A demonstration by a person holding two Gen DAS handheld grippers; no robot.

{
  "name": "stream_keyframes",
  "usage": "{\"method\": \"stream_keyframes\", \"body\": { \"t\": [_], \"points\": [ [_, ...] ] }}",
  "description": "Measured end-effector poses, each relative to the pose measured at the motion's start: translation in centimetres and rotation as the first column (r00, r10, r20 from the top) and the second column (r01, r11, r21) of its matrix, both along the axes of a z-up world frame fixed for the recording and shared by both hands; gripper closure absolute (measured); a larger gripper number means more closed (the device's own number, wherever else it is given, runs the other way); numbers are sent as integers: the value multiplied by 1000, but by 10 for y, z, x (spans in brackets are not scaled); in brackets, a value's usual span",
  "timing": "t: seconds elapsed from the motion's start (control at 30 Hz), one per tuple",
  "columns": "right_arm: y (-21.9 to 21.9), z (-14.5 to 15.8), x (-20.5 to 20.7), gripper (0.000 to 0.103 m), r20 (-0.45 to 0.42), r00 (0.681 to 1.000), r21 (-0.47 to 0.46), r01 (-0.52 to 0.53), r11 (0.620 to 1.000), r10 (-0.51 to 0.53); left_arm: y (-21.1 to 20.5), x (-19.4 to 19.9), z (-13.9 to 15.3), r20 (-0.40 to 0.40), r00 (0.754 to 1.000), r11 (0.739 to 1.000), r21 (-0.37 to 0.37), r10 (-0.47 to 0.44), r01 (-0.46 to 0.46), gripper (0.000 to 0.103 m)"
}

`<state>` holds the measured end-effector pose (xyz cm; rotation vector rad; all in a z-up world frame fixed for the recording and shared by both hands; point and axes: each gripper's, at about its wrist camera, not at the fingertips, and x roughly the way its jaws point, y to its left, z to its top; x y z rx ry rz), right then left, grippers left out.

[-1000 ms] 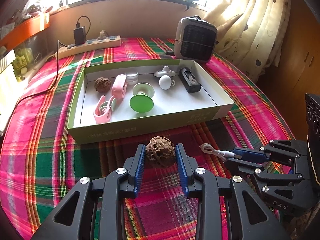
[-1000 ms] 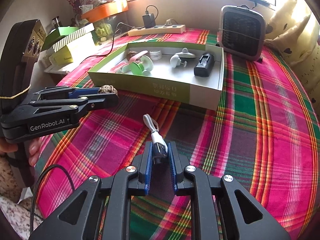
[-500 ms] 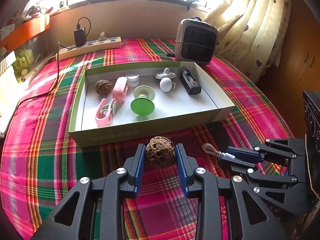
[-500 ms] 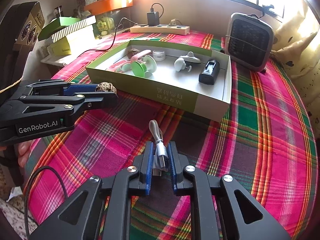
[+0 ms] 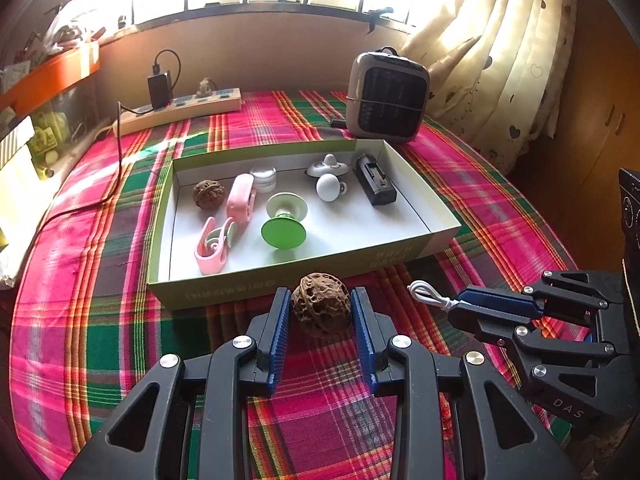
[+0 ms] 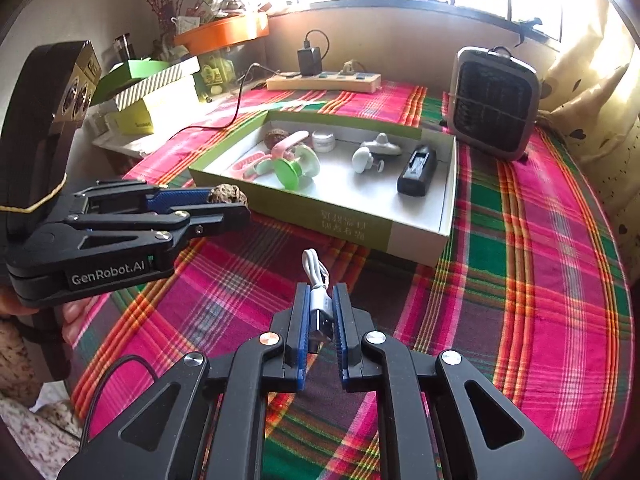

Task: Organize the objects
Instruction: 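Carry the walnut with the left tool while the right tool carries the cable over the box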

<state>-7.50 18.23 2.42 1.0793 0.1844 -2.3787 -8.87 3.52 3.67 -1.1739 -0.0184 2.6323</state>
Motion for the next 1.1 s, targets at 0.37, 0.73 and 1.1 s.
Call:
{"method": "stream_keyframes", "body": {
  "t": [0.37, 0.73, 1.1],
  "points": [
    [4, 20, -13, 91, -36, 999, -41, 38, 998, -40, 0, -10, 12, -28, 1000, 1000, -5, 3, -3, 75],
    [2, 29, -38, 91, -50, 996, -57, 68, 996, -71, -10, -27, 14, -28, 999, 1000, 3, 27, -27, 75],
    [-3, 21, -74, 91, -12, 995, -59, 96, 994, -97, -30, -54, 6, -10, 997, 997, 9, 76, -76, 75]
  ]
}}
